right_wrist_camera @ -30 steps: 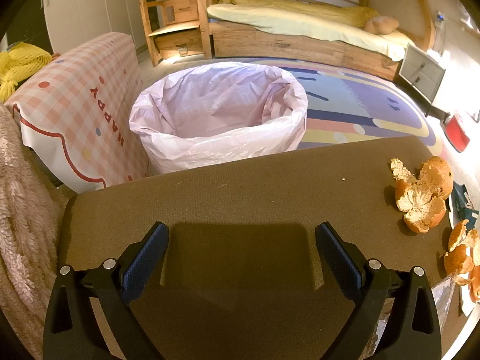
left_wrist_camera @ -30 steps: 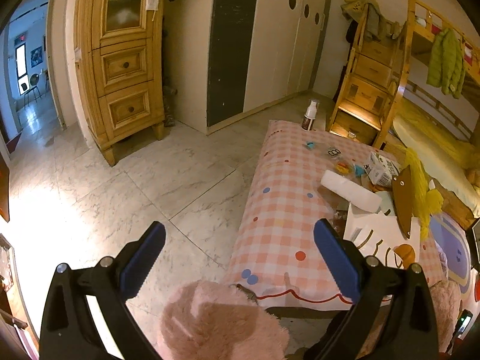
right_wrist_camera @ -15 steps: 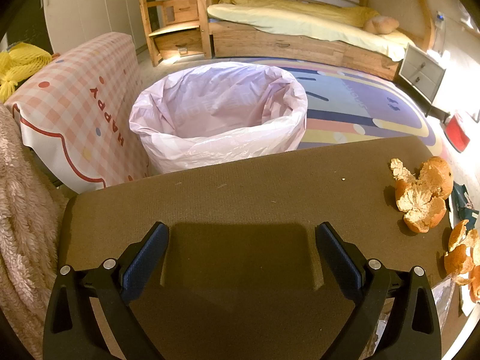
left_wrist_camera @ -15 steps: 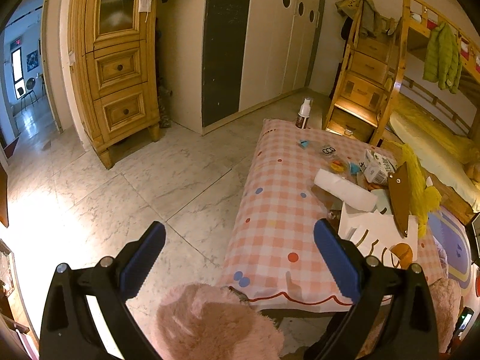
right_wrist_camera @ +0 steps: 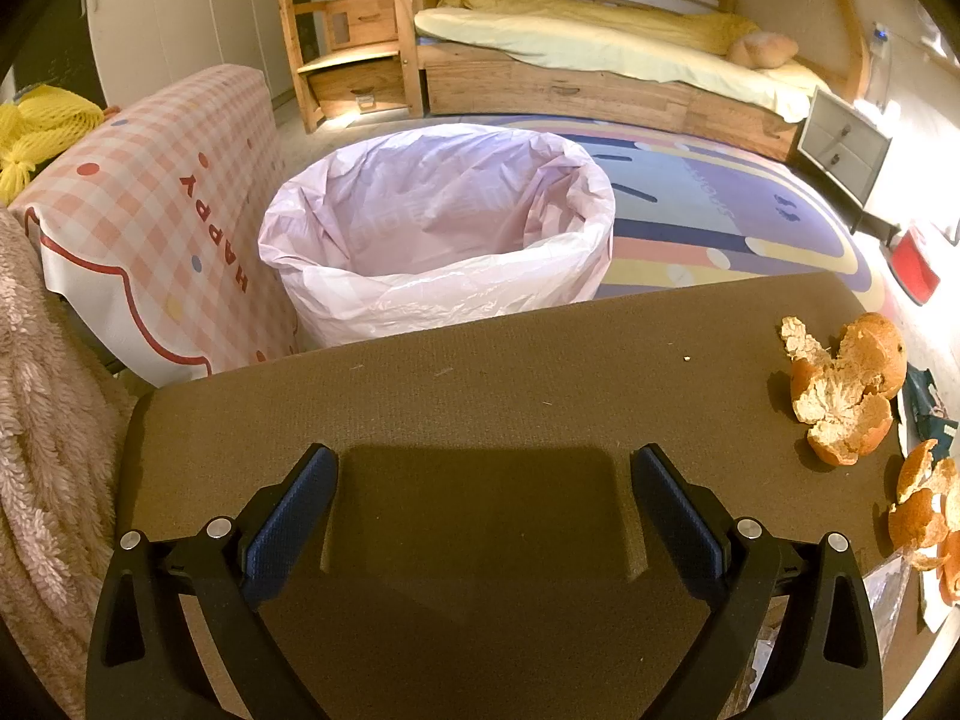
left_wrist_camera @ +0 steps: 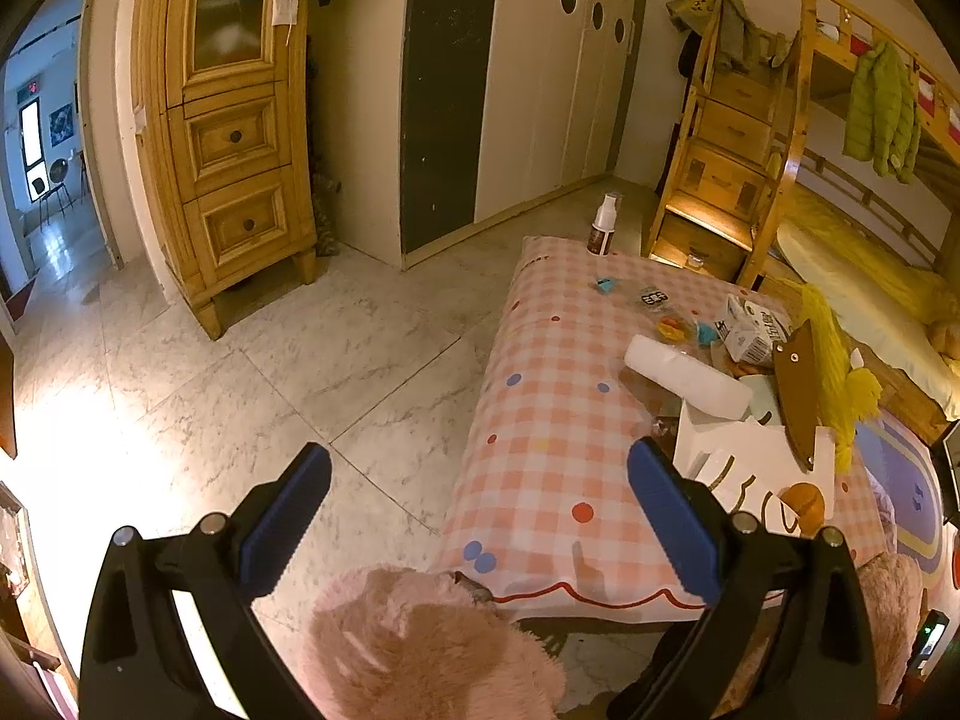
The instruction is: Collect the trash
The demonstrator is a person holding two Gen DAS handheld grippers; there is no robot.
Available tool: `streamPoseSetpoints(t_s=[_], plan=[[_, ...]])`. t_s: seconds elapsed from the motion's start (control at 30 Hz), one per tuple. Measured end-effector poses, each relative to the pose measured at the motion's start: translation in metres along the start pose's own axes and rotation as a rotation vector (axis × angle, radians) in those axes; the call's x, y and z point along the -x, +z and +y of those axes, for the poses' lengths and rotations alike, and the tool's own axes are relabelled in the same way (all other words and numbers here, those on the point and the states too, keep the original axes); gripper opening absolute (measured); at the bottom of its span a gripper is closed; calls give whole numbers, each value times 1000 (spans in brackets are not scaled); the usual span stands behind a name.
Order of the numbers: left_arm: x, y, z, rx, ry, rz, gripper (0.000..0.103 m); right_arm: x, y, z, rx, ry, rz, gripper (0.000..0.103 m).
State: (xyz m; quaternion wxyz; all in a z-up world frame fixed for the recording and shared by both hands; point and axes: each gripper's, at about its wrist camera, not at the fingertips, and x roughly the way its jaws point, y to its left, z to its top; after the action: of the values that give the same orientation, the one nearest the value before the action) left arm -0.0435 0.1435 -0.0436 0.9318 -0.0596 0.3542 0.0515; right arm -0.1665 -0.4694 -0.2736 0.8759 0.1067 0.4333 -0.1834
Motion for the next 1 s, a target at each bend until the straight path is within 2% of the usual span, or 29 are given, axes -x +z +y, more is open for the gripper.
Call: streamPoseSetpoints(t_s=[1.0], plan=[[-5, -1, -5, -6, 5, 14, 96, 0, 0, -1, -1, 0, 0, 97]])
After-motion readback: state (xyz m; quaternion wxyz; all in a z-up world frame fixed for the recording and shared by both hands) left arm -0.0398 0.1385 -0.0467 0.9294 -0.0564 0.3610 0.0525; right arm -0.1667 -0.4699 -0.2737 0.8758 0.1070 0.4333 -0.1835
